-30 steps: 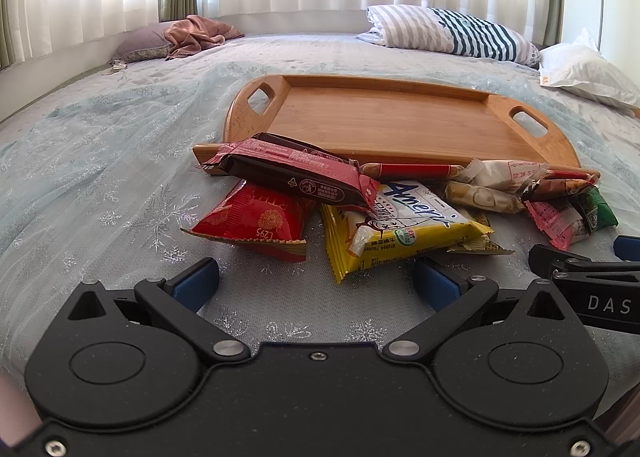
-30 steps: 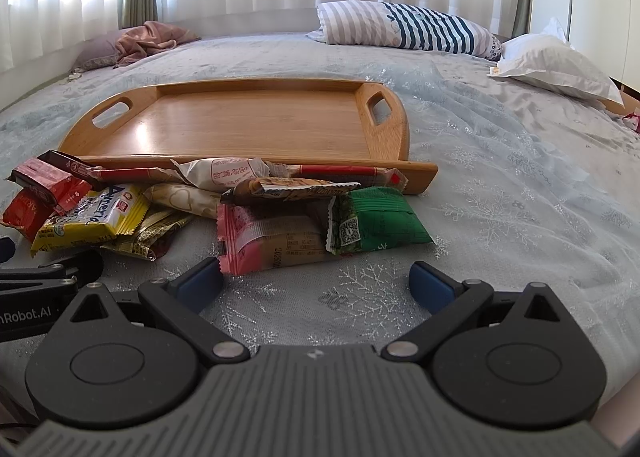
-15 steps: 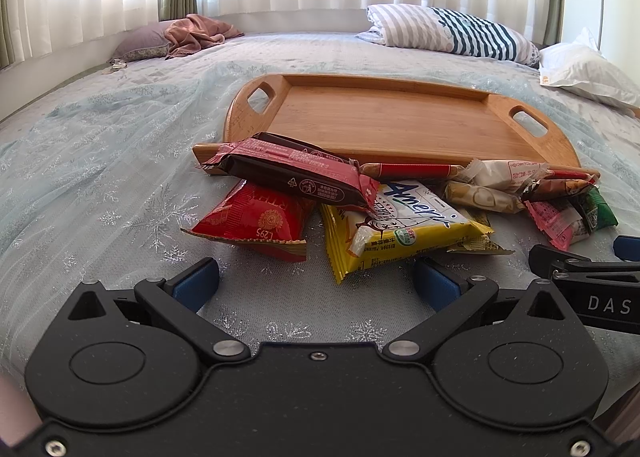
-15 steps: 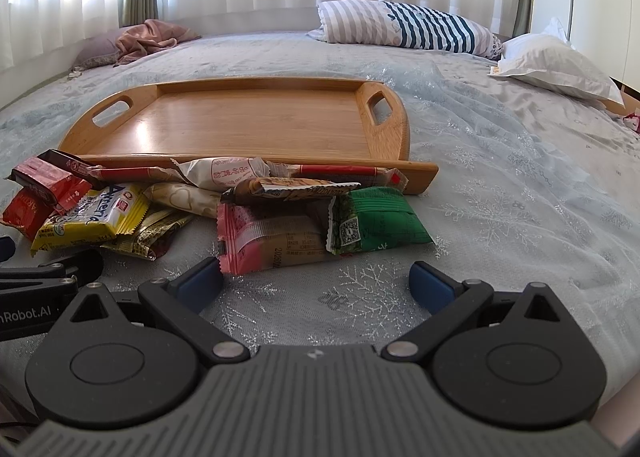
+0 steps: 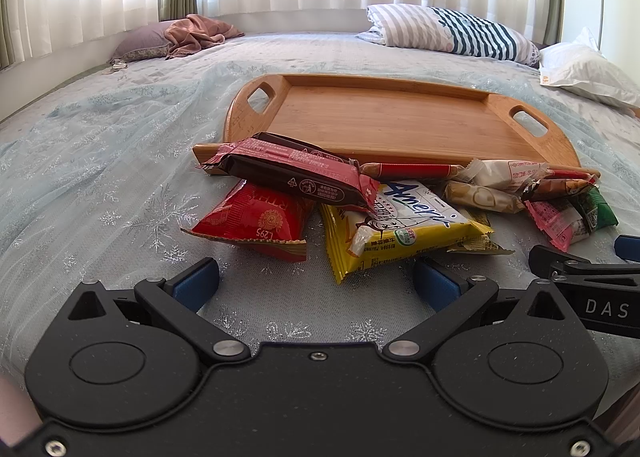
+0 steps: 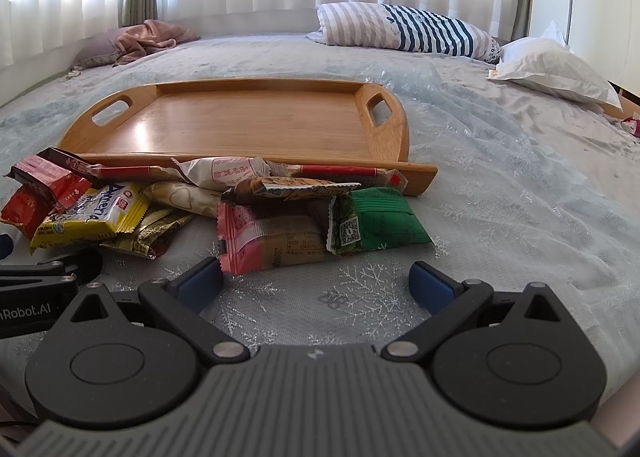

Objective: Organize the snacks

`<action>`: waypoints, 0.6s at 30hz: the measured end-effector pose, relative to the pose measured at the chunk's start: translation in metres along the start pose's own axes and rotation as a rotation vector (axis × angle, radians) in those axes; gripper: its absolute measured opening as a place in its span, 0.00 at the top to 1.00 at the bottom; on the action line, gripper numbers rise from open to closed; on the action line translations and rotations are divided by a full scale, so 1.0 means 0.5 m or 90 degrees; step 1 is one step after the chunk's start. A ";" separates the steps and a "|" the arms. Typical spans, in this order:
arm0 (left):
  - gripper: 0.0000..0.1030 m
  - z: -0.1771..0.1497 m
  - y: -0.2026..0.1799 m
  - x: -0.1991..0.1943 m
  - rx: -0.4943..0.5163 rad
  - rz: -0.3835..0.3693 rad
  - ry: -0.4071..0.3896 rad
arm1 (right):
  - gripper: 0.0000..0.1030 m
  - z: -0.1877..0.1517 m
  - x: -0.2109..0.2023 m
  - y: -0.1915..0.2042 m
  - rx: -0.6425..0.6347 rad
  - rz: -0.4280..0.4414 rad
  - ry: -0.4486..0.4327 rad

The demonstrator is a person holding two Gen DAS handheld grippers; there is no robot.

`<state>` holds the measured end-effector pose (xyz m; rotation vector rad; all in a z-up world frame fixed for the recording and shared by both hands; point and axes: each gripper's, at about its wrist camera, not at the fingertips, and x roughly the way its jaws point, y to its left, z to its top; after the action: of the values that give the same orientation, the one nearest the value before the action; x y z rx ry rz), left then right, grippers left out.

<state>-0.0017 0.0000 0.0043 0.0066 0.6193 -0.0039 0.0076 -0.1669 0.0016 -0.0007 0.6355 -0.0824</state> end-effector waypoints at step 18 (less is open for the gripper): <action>0.00 -0.005 0.001 0.005 -0.002 0.000 0.001 | 0.00 0.003 -0.003 -0.005 0.001 0.004 0.004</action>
<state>-0.0013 0.0007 0.0007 0.0042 0.6202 -0.0026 0.0071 -0.1691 0.0036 0.0025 0.6410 -0.0771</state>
